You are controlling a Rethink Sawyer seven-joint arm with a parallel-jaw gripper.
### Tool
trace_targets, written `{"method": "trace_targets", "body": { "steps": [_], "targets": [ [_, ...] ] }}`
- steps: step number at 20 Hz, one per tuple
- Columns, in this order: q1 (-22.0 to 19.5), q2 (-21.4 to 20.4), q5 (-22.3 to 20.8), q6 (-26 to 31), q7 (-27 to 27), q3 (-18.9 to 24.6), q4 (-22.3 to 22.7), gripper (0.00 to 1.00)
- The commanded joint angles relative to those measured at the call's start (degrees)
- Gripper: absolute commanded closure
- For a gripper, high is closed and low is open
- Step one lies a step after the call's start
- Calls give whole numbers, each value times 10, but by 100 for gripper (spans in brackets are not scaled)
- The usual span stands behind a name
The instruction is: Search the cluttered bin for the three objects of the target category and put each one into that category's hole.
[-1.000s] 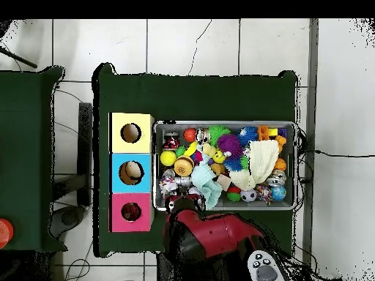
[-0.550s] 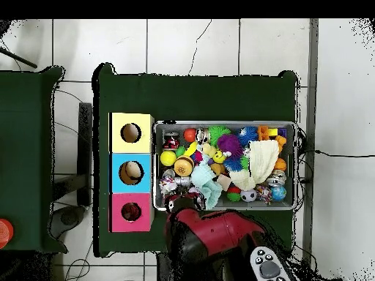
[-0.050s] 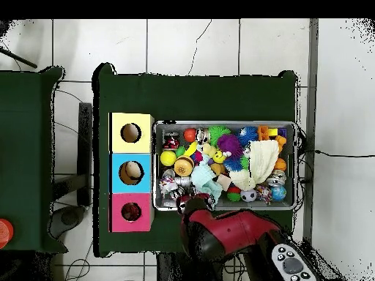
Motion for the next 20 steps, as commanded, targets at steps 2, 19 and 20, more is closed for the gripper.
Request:
{"method": "trace_targets", "body": {
  "steps": [2, 19, 20],
  "targets": [
    [-17, 44, -66, 6, -16, 49, -79, 100],
    [-34, 137, -203, -38, -7, 31, -157, 100],
    [-41, 139, -214, -41, -7, 37, -156, 100]
  ]
}}
